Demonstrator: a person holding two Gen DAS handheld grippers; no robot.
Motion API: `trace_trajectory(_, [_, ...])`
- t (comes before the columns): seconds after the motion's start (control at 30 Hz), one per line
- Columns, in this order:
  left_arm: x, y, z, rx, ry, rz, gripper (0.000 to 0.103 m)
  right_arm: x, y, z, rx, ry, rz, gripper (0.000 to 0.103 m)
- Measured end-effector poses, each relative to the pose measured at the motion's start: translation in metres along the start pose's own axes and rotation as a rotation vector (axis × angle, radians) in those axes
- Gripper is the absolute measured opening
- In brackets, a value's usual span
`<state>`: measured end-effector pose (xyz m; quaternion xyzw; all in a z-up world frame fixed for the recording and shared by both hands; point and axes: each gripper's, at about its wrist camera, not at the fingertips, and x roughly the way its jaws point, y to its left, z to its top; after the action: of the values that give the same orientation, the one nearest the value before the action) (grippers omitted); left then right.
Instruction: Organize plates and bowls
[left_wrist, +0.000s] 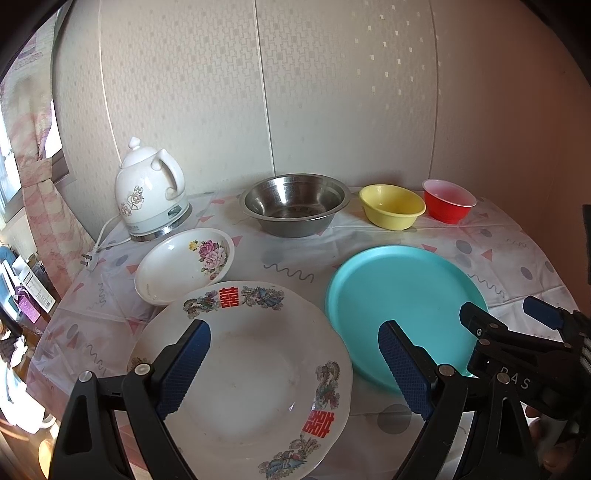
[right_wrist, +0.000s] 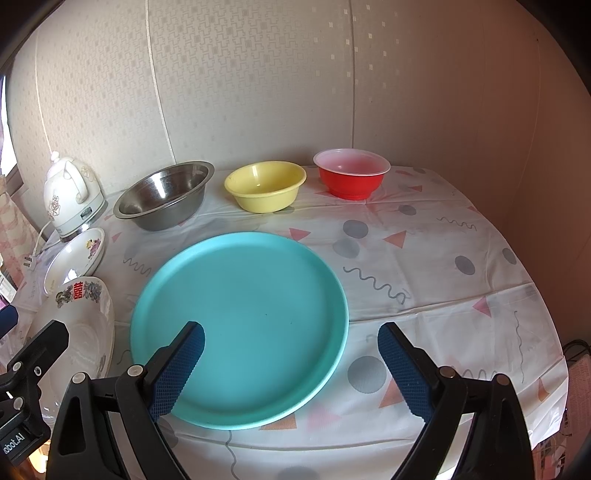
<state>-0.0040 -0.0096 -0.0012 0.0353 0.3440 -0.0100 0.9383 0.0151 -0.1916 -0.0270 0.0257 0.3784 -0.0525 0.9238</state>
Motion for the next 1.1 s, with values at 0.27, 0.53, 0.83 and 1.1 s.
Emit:
trace_trajectory(0.27, [0.002,-0.002,-0.001,0.002,0.007,-0.002,0.093,0.001,0.0,0.0,0.002,0.001,0.001,0.097])
trace_trajectory(0.53, [0.004,-0.004,-0.001,0.005,0.016,-0.002,0.093,0.002,-0.001,-0.001,0.007,0.006,0.005,0.097])
trace_trajectory(0.83, [0.008,-0.006,0.001,0.009,0.037,-0.009,0.093,0.008,-0.002,-0.002,0.018,0.028,0.014,0.097])
trace_trajectory(1.1, [0.025,0.014,0.021,-0.049,0.11,-0.092,0.093,0.009,-0.018,0.004,0.061,0.03,0.037,0.097])
